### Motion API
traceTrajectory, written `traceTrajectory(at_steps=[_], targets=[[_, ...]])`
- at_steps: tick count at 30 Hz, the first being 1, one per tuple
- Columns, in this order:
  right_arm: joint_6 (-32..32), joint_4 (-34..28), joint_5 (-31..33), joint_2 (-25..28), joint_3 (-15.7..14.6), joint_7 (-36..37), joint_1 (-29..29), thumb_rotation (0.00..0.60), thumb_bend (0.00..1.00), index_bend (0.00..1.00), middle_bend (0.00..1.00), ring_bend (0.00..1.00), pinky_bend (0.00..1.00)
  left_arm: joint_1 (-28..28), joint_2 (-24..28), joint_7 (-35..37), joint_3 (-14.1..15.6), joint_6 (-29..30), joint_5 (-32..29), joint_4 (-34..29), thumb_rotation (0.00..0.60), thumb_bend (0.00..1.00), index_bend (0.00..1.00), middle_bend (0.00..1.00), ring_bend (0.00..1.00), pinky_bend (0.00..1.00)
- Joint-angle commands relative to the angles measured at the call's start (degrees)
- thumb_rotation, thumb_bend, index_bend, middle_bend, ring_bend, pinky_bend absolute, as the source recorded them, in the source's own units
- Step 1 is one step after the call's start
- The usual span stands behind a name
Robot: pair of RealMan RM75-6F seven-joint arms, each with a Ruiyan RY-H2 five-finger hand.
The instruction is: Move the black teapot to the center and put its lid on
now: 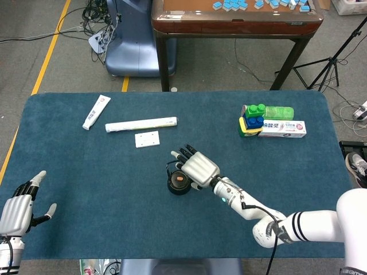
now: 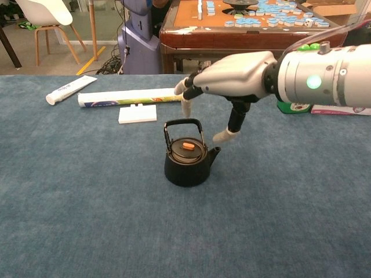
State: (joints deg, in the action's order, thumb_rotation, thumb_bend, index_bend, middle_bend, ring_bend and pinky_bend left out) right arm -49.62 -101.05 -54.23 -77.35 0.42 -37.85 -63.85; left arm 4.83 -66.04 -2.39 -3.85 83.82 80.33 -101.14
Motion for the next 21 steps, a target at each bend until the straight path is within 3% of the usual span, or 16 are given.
traceTrajectory(at_steps=[1,8,21], targets=[[0.47,-0.4,-1.01,-0.27,-0.8,-0.92,0.22,0.6,0.26,0.28,0.06,0.0,0.0,0.02,0.01,-0.14,0.0,-0.01,0.0,-0.19,0.6,0.3,0.06,0.13,0.14,0.13],[-0.02,-0.47,-3.02,-1.51,-1.81,-3.04,0.7,0.6,0.26,0.28,0.0,0.0,0.0,-0.07,0.03,-0.29,-0.04,0.25,0.07,-0.45,0.6,0.3,0.06,0.13,0.14,0.13],[-0.35,1.18,-3.73,-4.75,-2.89,-8.12,0.98,0.6,0.26,0.28,0.0,0.0,0.0,-0.24,0.01,0.09,0.15,0.29,0.25,-0.43,0.6,0.3,0.06,0.13,0.14,0.13]])
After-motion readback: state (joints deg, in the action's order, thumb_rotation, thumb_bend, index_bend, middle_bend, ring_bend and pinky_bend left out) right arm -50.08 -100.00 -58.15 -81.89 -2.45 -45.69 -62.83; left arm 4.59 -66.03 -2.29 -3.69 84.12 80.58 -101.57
